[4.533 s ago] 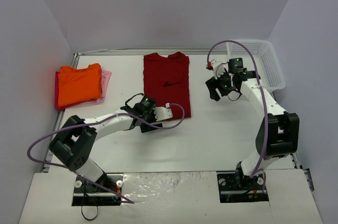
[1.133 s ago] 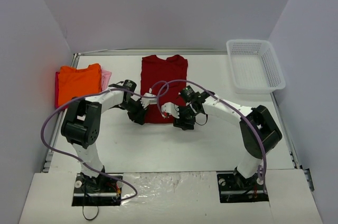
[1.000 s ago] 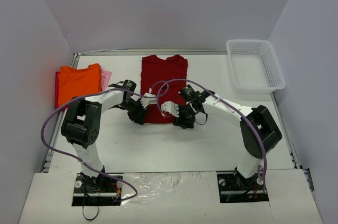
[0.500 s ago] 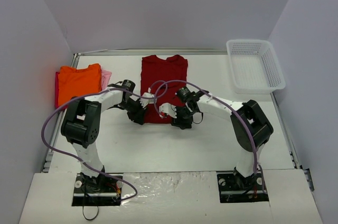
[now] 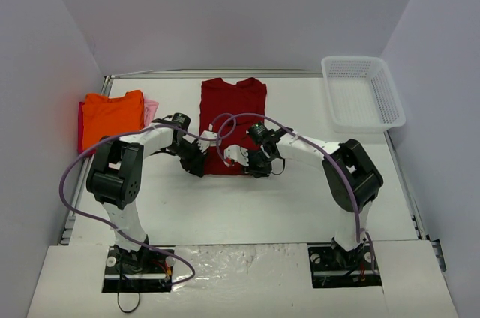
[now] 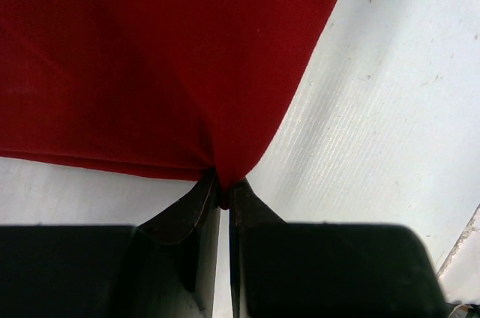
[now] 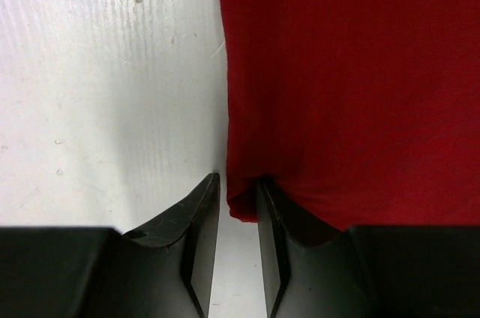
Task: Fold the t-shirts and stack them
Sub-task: Grab one side of the 2/3 rectangular tshirt with both arms
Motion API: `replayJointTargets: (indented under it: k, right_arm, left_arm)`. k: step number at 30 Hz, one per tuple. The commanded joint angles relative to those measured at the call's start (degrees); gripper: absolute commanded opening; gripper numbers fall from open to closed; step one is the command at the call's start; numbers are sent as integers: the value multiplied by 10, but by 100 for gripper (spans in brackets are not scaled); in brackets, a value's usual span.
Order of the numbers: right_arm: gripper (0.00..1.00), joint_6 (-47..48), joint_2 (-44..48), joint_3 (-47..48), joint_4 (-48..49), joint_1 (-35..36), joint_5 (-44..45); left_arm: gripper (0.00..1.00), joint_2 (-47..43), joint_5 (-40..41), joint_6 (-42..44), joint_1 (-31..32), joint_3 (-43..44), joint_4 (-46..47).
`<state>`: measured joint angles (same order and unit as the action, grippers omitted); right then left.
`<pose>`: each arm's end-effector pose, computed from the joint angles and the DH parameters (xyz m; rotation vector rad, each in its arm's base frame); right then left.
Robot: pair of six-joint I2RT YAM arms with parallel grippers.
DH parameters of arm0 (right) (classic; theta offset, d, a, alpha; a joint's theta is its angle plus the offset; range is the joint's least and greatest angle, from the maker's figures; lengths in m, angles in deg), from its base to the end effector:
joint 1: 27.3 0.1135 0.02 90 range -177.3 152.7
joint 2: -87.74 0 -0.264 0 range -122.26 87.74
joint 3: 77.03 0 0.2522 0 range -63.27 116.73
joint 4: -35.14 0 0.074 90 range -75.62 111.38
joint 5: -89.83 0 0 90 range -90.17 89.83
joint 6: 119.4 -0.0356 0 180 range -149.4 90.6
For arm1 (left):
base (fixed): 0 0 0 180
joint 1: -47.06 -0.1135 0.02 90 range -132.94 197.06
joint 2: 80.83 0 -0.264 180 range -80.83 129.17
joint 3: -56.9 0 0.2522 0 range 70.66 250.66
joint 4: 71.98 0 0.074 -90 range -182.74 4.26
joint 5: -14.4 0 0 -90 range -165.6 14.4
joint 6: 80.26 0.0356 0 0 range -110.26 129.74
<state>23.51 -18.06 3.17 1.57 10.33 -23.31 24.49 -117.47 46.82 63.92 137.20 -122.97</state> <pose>0.2877 0.2394 0.1669 -1.8960 1.6774 0.4202 0.3210 -0.1221 0.1639 1.3017 2.2861 -0.9331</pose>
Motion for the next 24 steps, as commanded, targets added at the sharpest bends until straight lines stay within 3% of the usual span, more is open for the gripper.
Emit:
replayJointTargets:
  k: [1,6,13,24]
  right_arm:
    - [22,-8,-23,-4,-1,3,34]
    - [17,-10,-30,-16,18,2,56]
    - [0,-17,-49,-15,21,-3,74]
    - [0,-39,54,3,-56,-12,52]
  left_arm:
    - [2,11,-2,22,-2,4,-30]
    - [2,14,-2,25,-2,3,-31]
    - [2,11,-4,28,-2,4,-39]
    - [2,-32,-15,22,-5,11,-63]
